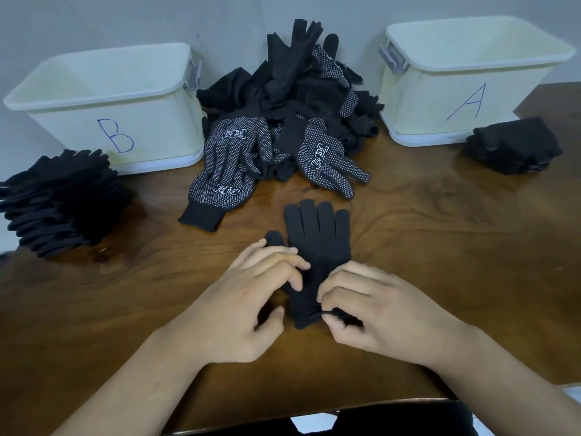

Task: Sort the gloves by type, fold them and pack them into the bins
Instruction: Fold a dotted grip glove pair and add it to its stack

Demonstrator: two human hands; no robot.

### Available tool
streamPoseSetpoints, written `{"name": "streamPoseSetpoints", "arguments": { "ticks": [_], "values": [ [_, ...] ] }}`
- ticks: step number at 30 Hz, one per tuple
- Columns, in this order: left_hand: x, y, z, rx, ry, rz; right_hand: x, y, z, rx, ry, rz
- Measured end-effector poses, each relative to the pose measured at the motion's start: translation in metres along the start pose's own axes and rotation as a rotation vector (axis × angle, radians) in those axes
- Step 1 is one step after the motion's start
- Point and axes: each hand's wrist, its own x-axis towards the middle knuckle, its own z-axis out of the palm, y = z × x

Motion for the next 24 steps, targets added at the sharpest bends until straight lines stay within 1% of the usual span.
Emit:
{"name": "streamPoseSetpoints", "arguments": {
  "ticks": [3,8,12,15,18,20,24],
  "values": [
    [0.003,0.002,0.004,0.023,-0.007,-0.011,-0.001,-0.002,-0.003,0.069,0.088,0.016],
    [0.015,-0.001,0.016,0.073,0.136,-0.005,0.002,0.002,-0.001,0.191,0.183,0.079],
    [0.017,0.002,0.017,0.035,0.232,-0.085,-0.003,0.009,-0.014,0.423,0.162,0.299],
    [0.016,0.004,0.017,0.039,0.236,-0.099,-0.004,0.013,-0.012,0.378,0.112,0.395],
    [0.016,0.008,0.019,-0.011,0.229,-0.091,-0.002,0.019,-0.004,0.306,0.098,0.358],
    [0.017,0.012,0.019,-0.074,0.244,-0.101,-0.005,0.023,0.000,0.341,0.097,0.328],
    [0.016,0.018,0.015,-0.198,0.237,-0.183,-0.008,0.025,0.001,0.401,0.087,0.352]
  ]
}}
